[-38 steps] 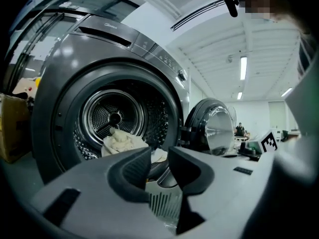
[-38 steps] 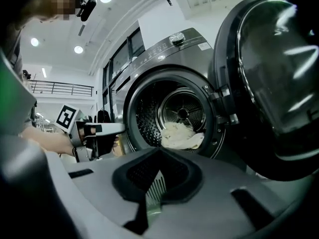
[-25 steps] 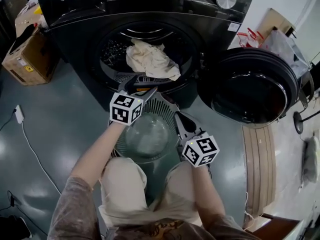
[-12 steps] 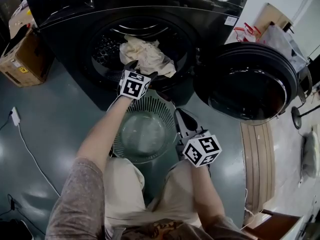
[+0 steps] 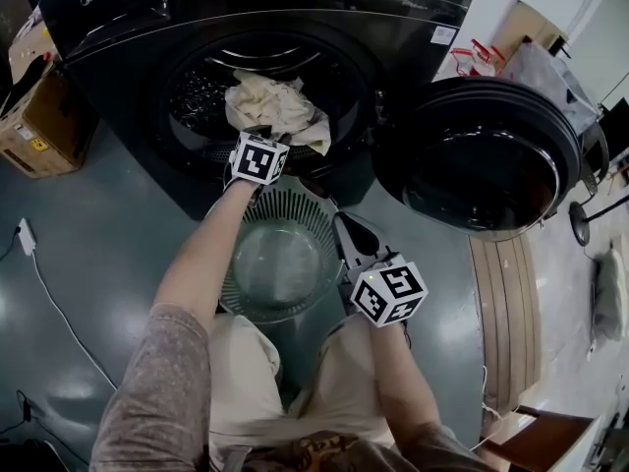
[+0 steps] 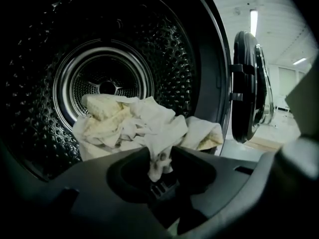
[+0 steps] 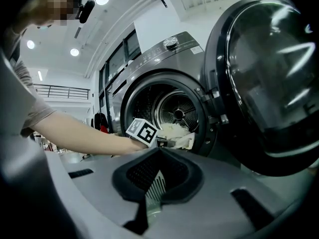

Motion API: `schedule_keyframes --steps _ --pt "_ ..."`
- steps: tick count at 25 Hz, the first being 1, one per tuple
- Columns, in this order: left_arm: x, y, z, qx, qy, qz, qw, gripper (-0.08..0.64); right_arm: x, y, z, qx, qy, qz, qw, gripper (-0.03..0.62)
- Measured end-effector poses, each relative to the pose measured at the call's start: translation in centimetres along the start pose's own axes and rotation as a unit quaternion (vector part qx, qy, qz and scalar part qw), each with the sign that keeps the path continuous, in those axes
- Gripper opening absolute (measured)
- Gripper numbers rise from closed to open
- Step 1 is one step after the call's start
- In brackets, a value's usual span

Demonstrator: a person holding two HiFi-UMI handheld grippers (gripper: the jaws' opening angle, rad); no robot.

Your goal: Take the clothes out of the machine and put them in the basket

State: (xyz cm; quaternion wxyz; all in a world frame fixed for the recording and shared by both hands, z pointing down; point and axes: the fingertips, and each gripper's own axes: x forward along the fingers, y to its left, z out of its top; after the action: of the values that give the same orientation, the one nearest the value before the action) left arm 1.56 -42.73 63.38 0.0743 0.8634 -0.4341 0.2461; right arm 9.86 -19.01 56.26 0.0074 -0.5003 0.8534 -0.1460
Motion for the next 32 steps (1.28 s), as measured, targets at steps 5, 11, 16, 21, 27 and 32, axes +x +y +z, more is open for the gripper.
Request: schedule_keyframes --steps 5,11,16,21,27,32 --pt "-1.8 -1.3 0.5 -0.012 -0.015 -0.032 0.9993 0.057 -0.2 -0.3 0.0 0.001 -0.001 -0.005 1.0 -0.005" --pt "-6.7 -2.8 0.8 -0.048 -0.046 -0.075 0.995 0.044 0.1 -0.2 -0.4 -0.001 0.0 -0.001 1.0 -0.005" --pt "-12.3 -4.0 0.0 -0.045 -0.048 -0.104 0.9924 0.042 0.7 -0.8 -1.0 -0.004 0.006 -0.001 1.0 -0.005" --pt "-17.3 -5.8 -1.6 -0.046 -0.036 -0.132 0.9895 0.043 1.6 -1.2 -1.6 0.003 0.011 0.001 1.0 -0.005" --pt "-22.9 -8.9 -2.8 -0.043 -0.023 -0.17 0.9841 0.041 2.5 -0.5 -2.0 0.0 0.017 0.014 1.0 -0.005" --pt "-25.1 -9.8 -3.5 -0.038 -0.016 -0.17 0.9846 0.041 2.6 -0.6 -2.0 0.0 0.017 0.018 1.0 -0.005"
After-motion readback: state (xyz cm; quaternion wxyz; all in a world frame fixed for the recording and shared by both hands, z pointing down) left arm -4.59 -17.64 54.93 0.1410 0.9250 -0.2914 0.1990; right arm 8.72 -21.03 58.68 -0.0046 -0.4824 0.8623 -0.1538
